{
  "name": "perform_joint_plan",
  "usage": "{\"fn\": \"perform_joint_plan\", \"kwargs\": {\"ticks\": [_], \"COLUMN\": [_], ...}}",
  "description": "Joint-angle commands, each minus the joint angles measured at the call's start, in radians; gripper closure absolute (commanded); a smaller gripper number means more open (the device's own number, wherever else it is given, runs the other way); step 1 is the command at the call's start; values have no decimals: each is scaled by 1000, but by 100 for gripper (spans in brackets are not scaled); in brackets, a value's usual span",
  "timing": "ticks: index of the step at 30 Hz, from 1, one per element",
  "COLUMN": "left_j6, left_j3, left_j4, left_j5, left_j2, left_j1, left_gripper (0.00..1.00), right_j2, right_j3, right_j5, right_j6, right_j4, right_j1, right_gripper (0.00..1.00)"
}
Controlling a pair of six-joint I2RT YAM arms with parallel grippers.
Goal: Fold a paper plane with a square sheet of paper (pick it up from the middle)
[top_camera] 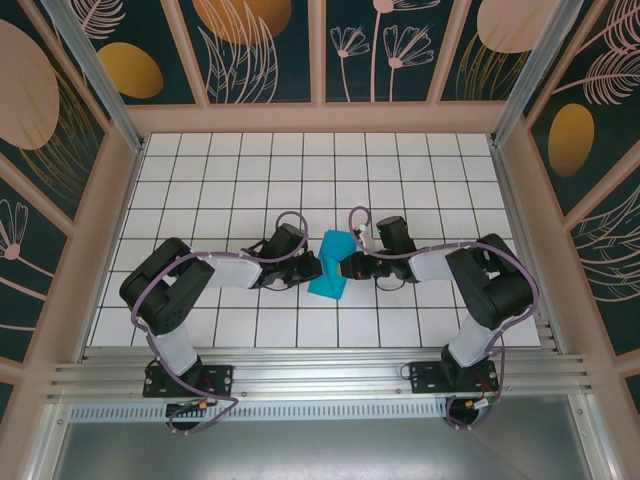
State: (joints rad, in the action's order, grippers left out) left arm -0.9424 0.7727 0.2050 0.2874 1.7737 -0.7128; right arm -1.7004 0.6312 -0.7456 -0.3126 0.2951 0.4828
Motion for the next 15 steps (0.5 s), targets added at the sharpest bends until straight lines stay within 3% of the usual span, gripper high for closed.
{"fn": "perform_joint_plan", "kwargs": {"ticks": [1, 9, 15], "left_j6": [27, 29, 31], "left_j3": [7, 5, 10], "left_j4": [-62, -64, -60], "left_j5": [-39, -40, -33], "left_j2": [-5, -8, -5], "left_j1": [2, 1, 1], "left_gripper": [86, 86, 86], "right_j2": [-28, -6, -21], "right_j3": [42, 74, 117], "right_j5": [-39, -59, -3], "right_j6": [72, 157, 205], "right_j4": [-72, -189, -256], "right_j1": [-10, -20, -23], "right_gripper": [90, 90, 90]}}
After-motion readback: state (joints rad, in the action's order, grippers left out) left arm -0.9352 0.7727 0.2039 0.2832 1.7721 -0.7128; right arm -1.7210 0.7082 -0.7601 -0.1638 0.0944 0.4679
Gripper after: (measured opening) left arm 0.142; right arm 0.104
